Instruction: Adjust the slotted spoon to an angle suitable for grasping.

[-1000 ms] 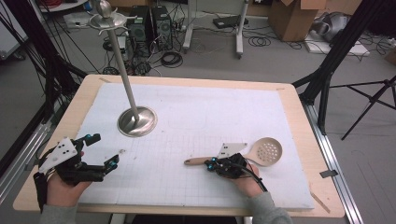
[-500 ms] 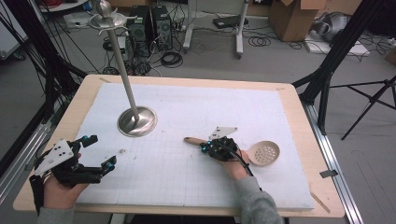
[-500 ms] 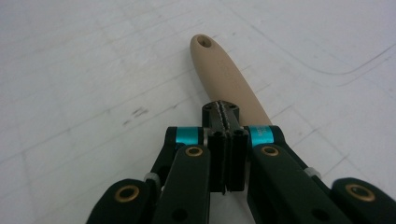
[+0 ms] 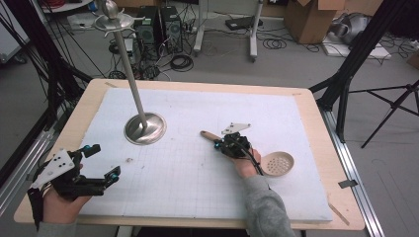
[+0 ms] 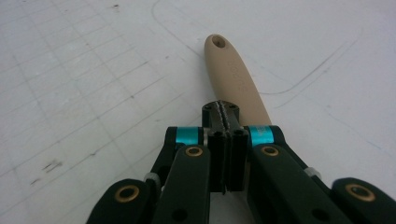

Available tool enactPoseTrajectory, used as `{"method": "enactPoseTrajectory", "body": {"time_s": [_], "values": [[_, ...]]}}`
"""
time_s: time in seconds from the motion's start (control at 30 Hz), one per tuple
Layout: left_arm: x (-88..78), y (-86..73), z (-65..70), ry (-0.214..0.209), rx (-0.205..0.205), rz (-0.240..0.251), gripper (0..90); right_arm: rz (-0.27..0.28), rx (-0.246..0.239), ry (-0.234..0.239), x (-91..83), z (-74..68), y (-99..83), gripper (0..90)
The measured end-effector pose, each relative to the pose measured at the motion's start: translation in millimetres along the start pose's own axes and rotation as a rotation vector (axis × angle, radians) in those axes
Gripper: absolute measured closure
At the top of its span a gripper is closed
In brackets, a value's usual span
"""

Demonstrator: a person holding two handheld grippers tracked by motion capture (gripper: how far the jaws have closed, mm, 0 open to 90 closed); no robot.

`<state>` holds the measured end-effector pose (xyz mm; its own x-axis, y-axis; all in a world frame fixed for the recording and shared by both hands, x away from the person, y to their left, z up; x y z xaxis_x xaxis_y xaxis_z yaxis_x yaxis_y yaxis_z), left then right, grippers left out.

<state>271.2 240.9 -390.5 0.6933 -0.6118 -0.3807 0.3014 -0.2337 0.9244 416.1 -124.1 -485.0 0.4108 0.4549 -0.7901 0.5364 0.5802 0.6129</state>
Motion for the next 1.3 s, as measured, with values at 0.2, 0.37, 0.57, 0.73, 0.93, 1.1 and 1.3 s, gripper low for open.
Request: {"method": "enactPoseTrajectory", "body": {"time_s": [0.2, 0.37, 0.57, 0.73, 0.93, 1.1, 1.3], "values": [[-1.4, 0.0, 0.1, 0.0, 0.001, 0.002, 1.8, 0.005, 0.018, 0.021, 0.3, 3.0, 3.1, 90.0], [-0.4, -1.2, -1.3, 0.001, -0.002, -0.003, 1.8, 0.063, -0.021, 0.07, -25.5, -9.7, 12.7, 90.0], [-2.2, -0.2, -1.3, 0.004, -0.001, 0.002, 1.8, 0.084, -0.075, 0.097, -56.6, -12.7, 15.2, 90.0], [-2.9, 1.4, -2.9, 0.008, 0.0, 0.005, 1.7, 0.081, -0.142, 0.124, -87.5, -5.4, 6.3, 78.0], [0.3, 2.2, -3.8, 0.003, -0.001, 0.003, 1.7, 0.091, -0.138, 0.14, -103.7, 13.5, -7.8, 59.4], [3.1, 2.4, -3.8, -0.005, -0.002, 0.001, 1.8, 0.075, -0.137, 0.163, -109.4, 23.8, -17.6, 39.2], [3.4, 2.5, -5.1, -0.009, -0.003, 0.004, 1.8, 0.081, -0.154, 0.166, -114.6, 32.9, -22.5, 19.1]]}}
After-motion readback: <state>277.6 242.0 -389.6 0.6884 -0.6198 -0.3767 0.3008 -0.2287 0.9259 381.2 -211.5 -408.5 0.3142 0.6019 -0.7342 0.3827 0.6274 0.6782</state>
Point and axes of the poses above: each handheld gripper's, and its own axes: x roughly forward along the jaws, y roughly out of its top, z roughly to its right, the point moved 6 cm from there along x, roughly forward along the jaws, and after that the axes turned 13 degrees about -z, right-handed, at the moved point
